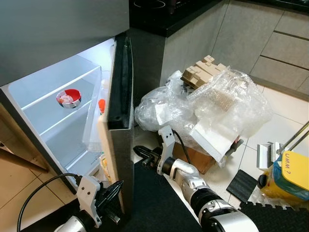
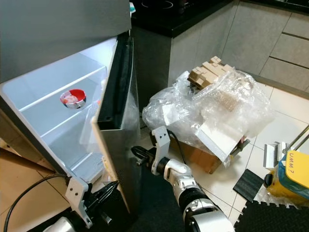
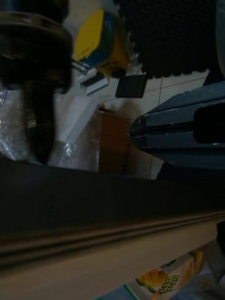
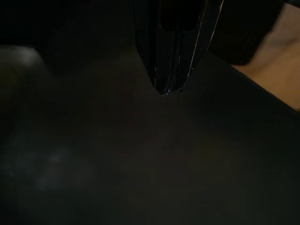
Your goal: Restocking fridge
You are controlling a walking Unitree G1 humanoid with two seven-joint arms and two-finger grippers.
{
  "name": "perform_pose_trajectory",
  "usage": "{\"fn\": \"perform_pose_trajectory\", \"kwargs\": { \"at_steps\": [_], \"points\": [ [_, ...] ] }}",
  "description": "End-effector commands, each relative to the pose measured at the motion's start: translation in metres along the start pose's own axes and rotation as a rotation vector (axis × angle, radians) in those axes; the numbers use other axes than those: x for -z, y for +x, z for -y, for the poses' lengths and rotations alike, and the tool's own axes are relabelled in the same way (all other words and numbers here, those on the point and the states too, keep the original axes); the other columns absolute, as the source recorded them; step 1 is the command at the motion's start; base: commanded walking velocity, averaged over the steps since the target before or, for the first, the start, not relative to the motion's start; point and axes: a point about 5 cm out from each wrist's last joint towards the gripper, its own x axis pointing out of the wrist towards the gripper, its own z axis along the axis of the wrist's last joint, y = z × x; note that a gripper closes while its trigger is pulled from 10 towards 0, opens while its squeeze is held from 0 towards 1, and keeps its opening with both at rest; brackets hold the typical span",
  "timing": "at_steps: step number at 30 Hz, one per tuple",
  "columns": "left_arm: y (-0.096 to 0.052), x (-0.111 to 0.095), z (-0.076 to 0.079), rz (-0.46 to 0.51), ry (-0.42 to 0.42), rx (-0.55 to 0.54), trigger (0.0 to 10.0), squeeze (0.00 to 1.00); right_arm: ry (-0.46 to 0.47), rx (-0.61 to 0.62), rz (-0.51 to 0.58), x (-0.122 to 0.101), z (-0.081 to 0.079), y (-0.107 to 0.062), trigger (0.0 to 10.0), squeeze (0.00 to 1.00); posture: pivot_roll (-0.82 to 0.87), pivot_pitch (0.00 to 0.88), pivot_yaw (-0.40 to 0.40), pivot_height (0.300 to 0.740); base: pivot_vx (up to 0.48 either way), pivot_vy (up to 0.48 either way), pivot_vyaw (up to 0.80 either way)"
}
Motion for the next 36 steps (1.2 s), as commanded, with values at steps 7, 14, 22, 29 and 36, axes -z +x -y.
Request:
{"fn": "perform_pose_trajectory", "kwargs": {
  "at_steps": [7, 14, 22, 29, 36],
  "points": [
    [-0.004, 0.019, -0.022, -0.138, 0.045, -0.222, 10.0, 0.0, 0.072, 0.337, -0.168, 0.046, 0.035, -0.038, 10.0, 0.0, -0.07, 0.083, -0.054, 0.736, 0.0, 0.0, 0.0],
    [-0.028, 0.068, -0.03, -0.352, -0.087, -0.488, 10.0, 0.0, 0.1, 0.588, -0.378, 0.098, 0.069, -0.111, 10.0, 0.0, -0.1, 0.078, -0.028, 0.736, 0.0, 0.0, 0.0],
    [-0.054, 0.097, -0.019, -0.459, -0.193, -0.628, 10.0, 0.0, 0.082, 0.604, -0.484, 0.124, 0.061, -0.132, 10.0, 0.0, -0.1, 0.076, -0.03, 0.736, 0.0, 0.0, 0.0],
    [-0.051, 0.1, -0.034, -0.502, -0.134, -0.793, 10.0, 0.0, 0.05, 0.538, -0.456, 0.12, 0.052, -0.116, 10.0, 0.0, -0.08, 0.074, -0.054, 0.736, 0.0, 0.0, 0.07],
    [-0.044, 0.095, -0.037, -0.467, -0.133, -0.78, 10.0, 0.0, 0.035, 0.51, -0.46, 0.12, 0.048, -0.112, 10.0, 0.0, -0.07, 0.081, -0.053, 0.736, 0.0, 0.0, 0.76]
  ]
}}
